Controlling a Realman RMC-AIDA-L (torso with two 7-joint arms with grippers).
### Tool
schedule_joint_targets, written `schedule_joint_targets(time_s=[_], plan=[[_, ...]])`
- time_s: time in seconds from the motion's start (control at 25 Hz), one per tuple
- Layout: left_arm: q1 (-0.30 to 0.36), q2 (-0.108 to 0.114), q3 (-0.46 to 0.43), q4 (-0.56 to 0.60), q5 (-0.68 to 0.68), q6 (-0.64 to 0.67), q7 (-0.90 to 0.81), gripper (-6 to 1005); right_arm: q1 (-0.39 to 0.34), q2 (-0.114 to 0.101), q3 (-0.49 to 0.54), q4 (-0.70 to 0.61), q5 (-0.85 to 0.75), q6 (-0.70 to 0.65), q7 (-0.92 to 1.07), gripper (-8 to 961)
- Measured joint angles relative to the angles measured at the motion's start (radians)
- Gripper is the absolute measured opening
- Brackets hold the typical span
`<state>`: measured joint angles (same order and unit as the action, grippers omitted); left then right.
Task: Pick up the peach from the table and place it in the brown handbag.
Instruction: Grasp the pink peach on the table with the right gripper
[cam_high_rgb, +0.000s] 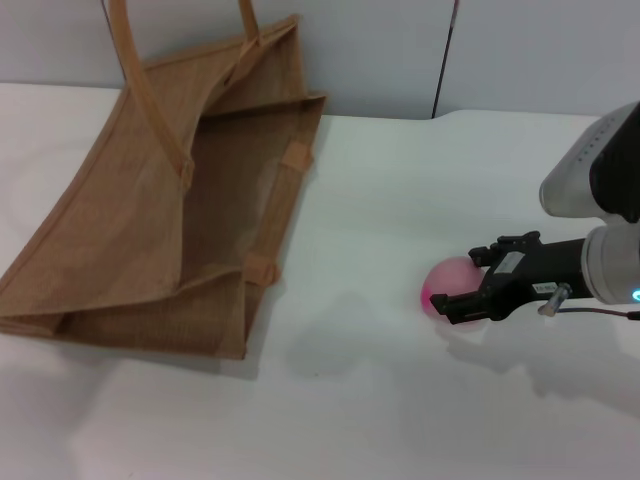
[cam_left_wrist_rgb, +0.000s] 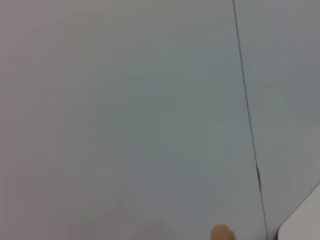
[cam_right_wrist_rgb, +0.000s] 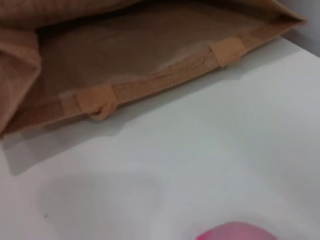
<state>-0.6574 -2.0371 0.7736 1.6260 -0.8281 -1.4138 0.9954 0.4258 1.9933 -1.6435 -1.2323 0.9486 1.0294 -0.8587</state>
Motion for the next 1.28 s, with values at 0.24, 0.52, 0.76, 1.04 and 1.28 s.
schedule_joint_targets(time_s=[0.24,0.52,0.76,1.04,1.28], plan=[[-0.002,-0.001,0.012,0.000,0.000,0.002,-0.003,110,0.023,0.006,0.010,0.060,-0.001,-0.005,-0.008,877],[-0.003,0.000,0.012,0.000,0.001,0.003,-0.004,109,0.063,0.006,0.022,0.126,-0.001,-0.016,-0.010,874],[-0.006,0.000,0.012,0.000,0.001,0.003,-0.004,110,0.080,0.004,0.022,0.132,-0.004,-0.017,-0.010,871],[-0.007,0.000,0.012,0.002,0.001,0.003,-0.005,109,0.092,-0.001,0.024,0.142,-0.004,0.000,-0.009,834],[-0.006,-0.001,0.012,0.006,0.002,0.009,-0.005,109,0.115,-0.001,0.057,0.181,-0.004,0.013,-0.002,651]])
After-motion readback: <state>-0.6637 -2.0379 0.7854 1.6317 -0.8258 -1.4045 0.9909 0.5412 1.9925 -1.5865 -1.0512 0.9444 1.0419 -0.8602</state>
